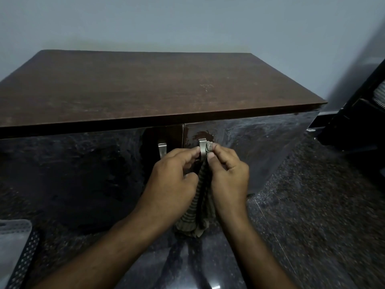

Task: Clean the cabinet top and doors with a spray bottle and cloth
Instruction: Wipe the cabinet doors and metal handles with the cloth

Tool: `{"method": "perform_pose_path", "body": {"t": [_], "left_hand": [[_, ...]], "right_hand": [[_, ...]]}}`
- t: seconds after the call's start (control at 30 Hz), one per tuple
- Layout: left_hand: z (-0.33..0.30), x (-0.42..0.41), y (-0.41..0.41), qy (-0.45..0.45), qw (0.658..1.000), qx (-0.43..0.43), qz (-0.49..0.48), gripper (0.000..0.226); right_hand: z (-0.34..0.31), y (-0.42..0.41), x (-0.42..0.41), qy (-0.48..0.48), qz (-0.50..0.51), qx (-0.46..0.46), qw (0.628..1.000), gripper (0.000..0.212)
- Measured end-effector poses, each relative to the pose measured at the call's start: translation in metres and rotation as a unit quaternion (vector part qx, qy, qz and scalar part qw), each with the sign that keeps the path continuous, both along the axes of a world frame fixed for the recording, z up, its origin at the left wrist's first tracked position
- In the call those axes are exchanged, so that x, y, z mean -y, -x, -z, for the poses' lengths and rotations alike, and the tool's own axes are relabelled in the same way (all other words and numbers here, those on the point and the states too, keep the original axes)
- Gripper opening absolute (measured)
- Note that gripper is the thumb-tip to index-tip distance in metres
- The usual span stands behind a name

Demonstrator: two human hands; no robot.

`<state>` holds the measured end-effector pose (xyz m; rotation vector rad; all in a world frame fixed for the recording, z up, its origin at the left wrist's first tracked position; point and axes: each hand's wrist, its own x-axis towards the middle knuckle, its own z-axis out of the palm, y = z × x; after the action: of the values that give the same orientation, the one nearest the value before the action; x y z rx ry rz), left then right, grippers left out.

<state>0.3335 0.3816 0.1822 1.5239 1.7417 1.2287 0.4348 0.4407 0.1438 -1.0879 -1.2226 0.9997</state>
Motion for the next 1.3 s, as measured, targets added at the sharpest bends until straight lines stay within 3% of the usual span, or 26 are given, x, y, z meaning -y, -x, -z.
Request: {"method": "perform_pose_path", "body": {"t": [0.17, 0.33, 0.43, 0.5, 0.57, 0.7, 0.9, 1.07, 1.3], "left_hand": [[-0.001, 0.0, -0.001, -0.009, 0.999, -0.036, 0.003, 0.055], [-0.002, -0.002, 0.0, -0.011, 0.998, -0.066, 0.01, 0.055], [-0.003, -0.002, 0.0, -0.013, 0.997, -0.067, 0.017, 0.051], [-0.003, -0.003, -0.001, -0.013, 0.998, -0.063, 0.02, 0.047], [-0.005, -0.003, -0.001, -0.007, 0.998, -0.062, 0.024, 0.048], [-0.006, -0.004, 0.0, -0.001, 0.997, -0.069, 0.03, 0.053], [-0.007, -0.003, 0.003, 0.007, 0.997, -0.06, 0.044, 0.043], [-0.008, -0.003, 0.007, 0.009, 0.998, -0.046, 0.049, 0.052], [-0.008, -0.003, 0.012, 0.012, 0.998, -0.054, 0.034, 0.054]], "right_hand": [[0.013, -0.006, 0.009, 0.044, -0.078, 0.042, 0.995, 0.028], [-0.001, -0.012, -0.009, 0.082, -0.125, -0.049, 0.988, 0.025], [0.009, -0.013, -0.002, -0.018, -0.094, 0.091, 0.991, 0.023], [0.017, -0.011, -0.002, -0.109, -0.05, 0.209, 0.97, 0.022], [0.018, -0.007, -0.003, -0.153, -0.006, 0.248, 0.956, 0.021], [0.013, -0.006, -0.002, -0.019, 0.008, 0.122, 0.992, 0.015], [0.031, 0.009, 0.011, 0.095, 0.052, 0.059, 0.992, 0.006], [0.031, 0.022, 0.015, 0.108, 0.104, -0.017, 0.988, 0.004], [0.017, 0.018, 0.027, 0.014, 0.139, -0.042, 0.989, 0.013]]}}
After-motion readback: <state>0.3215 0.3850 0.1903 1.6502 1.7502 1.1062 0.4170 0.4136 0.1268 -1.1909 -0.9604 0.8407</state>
